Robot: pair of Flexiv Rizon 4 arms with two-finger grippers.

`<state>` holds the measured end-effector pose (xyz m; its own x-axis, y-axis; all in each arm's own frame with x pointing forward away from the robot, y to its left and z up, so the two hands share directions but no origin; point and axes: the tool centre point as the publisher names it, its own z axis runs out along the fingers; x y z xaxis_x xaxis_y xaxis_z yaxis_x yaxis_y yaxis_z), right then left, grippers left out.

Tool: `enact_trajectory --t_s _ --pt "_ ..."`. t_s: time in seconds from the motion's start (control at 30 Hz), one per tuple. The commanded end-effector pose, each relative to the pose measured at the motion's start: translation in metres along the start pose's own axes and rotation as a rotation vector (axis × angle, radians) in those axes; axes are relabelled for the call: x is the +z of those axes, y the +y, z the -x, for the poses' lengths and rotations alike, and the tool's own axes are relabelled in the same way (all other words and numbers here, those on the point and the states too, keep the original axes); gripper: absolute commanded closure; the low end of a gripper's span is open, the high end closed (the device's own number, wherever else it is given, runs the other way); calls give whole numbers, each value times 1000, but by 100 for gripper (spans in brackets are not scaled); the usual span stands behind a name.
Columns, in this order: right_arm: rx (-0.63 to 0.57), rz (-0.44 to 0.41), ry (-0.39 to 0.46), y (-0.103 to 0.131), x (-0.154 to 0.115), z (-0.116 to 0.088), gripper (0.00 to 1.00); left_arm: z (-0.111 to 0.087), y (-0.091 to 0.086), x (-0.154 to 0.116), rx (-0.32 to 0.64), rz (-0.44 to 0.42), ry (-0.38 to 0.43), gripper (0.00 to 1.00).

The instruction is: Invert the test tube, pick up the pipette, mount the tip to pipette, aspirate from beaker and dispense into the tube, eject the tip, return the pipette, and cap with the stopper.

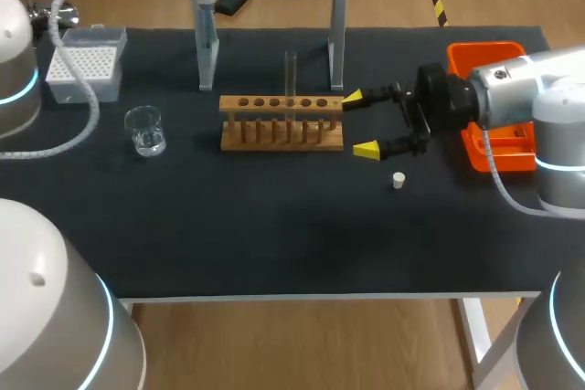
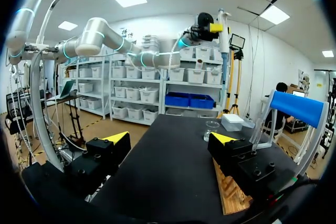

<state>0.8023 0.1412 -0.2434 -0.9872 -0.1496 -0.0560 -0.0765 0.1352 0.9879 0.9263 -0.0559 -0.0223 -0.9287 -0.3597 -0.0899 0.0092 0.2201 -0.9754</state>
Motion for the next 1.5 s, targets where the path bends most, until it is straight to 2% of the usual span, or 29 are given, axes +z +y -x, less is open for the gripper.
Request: enact_trajectory --t_s 0.03,0.2,0.4,0.87,1.17,1.5 --pt "0 -1 0 0 -1 0 0 18 16 -34 13 -22 1 100" --pt "0 -1 0 0 -1 0 0 41 35 -54 2 -11 -30 100" --pt "0 -1 0 0 -1 0 0 49 52 -70 -11 -18 -57 100" --pt "0 -1 0 0 -1 0 0 51 93 -89 -42 -36 -110 100" --pt "0 -1 0 0 -1 0 0 47 114 -91 -66 -42 -123 100" --pt "0 -1 0 0 -1 0 0 46 124 -92 -71 -45 -128 100"
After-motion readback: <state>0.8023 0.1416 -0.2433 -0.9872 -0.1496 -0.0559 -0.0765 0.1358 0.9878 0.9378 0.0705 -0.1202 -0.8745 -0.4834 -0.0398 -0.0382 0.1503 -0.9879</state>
